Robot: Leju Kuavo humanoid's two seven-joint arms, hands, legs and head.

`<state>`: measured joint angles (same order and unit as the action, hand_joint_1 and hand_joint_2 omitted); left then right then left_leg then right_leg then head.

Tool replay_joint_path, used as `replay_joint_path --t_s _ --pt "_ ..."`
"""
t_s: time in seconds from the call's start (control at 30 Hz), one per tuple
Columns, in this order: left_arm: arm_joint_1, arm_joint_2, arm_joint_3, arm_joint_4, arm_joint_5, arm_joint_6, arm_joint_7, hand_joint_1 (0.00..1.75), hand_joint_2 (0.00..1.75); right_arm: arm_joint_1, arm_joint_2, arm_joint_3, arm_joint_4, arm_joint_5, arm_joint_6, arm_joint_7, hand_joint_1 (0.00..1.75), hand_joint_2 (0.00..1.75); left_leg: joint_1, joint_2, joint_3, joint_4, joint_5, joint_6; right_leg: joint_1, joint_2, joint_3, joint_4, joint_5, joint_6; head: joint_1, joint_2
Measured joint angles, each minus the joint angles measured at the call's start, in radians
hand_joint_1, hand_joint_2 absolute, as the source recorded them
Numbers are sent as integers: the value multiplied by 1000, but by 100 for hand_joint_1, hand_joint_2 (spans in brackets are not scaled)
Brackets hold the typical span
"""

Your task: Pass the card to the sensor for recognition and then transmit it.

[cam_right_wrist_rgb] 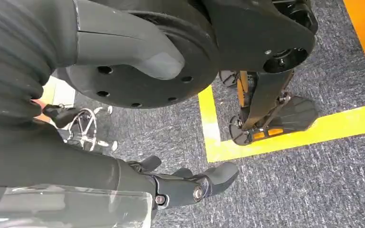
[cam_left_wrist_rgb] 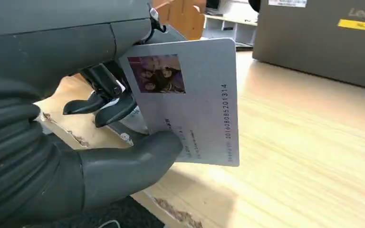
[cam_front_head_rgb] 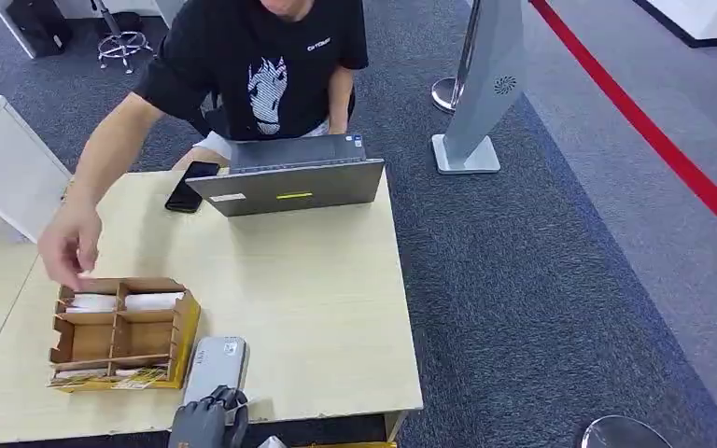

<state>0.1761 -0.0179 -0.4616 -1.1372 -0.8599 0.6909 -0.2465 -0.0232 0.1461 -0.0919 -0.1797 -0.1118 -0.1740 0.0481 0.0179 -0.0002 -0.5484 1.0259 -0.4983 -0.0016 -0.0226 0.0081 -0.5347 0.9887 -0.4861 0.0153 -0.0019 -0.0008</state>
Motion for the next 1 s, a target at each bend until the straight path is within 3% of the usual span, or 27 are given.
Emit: replay_joint_path --t_s 0.5,1.0 --pt "61 -97 179 -96 -88 1 -212 175 175 0 0 -3 0 10 -4 0 0 175 0 0 0 0 0 0 0 0 0 0 0 0 0 0" --pt "86 -126 268 -128 -121 1 -213 175 175 0 0 -12 0 16 -3 -2 0 175 0 0 0 0 0 0 0 0 0 0 0 0 0 0"
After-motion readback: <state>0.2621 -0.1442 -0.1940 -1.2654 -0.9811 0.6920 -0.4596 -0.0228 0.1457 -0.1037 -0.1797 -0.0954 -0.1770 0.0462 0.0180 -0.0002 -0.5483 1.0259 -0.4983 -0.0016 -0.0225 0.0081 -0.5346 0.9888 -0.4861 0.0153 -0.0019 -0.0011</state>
